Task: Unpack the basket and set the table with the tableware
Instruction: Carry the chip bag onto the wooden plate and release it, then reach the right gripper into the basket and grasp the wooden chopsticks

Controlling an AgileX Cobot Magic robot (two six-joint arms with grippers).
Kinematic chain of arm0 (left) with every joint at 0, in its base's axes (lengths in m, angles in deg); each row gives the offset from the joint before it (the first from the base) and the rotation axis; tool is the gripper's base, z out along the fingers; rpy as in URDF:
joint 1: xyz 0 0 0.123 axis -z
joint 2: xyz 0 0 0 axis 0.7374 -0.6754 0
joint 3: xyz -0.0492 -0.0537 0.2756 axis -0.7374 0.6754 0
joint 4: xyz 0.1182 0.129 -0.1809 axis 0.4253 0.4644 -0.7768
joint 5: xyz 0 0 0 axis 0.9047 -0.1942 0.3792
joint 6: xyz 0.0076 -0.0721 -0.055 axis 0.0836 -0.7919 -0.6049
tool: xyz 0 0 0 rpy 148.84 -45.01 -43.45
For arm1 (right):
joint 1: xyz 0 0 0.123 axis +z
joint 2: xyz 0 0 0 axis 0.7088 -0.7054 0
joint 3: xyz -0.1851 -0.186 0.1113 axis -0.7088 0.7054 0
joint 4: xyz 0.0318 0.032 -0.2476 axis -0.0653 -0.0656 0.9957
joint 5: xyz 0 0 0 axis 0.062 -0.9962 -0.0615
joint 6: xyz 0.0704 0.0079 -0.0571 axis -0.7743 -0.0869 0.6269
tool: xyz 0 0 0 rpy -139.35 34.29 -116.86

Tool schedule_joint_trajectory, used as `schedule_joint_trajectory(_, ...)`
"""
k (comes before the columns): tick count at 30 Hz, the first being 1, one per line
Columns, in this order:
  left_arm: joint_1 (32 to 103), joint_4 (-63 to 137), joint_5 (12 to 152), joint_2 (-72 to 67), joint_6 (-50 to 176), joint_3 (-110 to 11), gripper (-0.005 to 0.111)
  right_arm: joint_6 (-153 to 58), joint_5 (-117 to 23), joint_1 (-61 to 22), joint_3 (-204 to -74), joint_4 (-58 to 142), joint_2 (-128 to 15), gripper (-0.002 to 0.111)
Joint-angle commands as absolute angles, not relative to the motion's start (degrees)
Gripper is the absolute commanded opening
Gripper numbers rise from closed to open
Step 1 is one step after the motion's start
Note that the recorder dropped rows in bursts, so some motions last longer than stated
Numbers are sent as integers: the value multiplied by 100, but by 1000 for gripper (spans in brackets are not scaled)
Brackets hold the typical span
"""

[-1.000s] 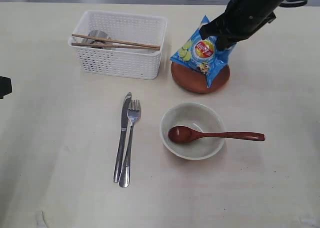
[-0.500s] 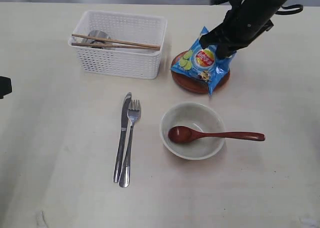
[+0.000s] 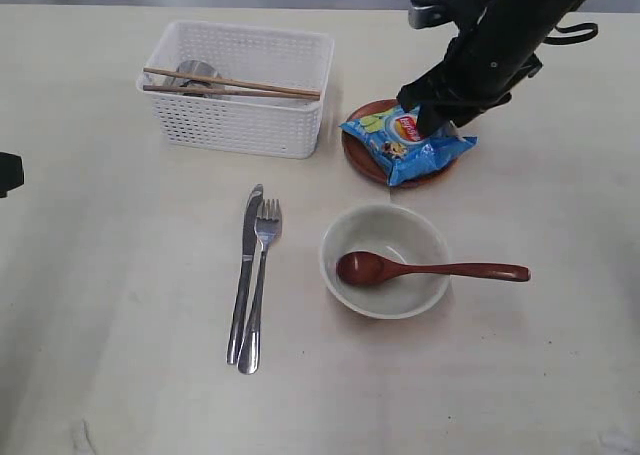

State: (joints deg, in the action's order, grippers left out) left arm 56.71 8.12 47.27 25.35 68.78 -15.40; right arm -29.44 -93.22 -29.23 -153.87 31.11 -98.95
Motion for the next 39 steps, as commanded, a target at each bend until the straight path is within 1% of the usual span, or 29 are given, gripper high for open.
schedule_joint_trajectory(1, 5677, 777, 4730, 2545, 6896, -1569, 0, -2898, -9357, -2956, -15370, 3151, -9850, 53)
schedule_joint_trajectory(9, 5677, 777, 4730, 2545, 6896, -1569, 0, -2980, -9502, -2956, -15703, 3081, -9360, 53)
schedule_joint_trajectory(15, 5677, 777, 4717, 2545, 6896, -1569, 0, -2649, -9621, -2852, -16055, 2011, -9046, 53)
schedule_joint_trajectory(19, 5677, 774, 4677, 2545, 6896, -1569, 0, -2402, -9729, -2424, -16285, 1951, -9007, 53)
schedule_joint_trajectory(23, 5677, 744, 4579, 2545, 6896, -1569, 0, -2387, -9420, -1881, -16407, 1951, -9041, 53)
schedule_joint_trajectory(27, 5677, 699, 4494, 2545, 6952, -1569, 0, -3026, -9567, -1538, -16975, 1972, -9420, 53)
schedule_joint_trajectory(29, 5677, 682, 4485, 2545, 6951, -1569, 0, -3023, -9746, -1425, -17325, 1972, -9694, 53)
schedule_joint_trajectory(33, 5677, 682, 4485, 2545, 6951, -1569, 0, -2322, -9948, -1123, -18078, 1984, -10231, 53)
schedule_joint_trajectory(39, 5677, 666, 4495, 2545, 6951, -1569, 0, -2444, -9918, -829, -18893, 2082, -10986, 53)
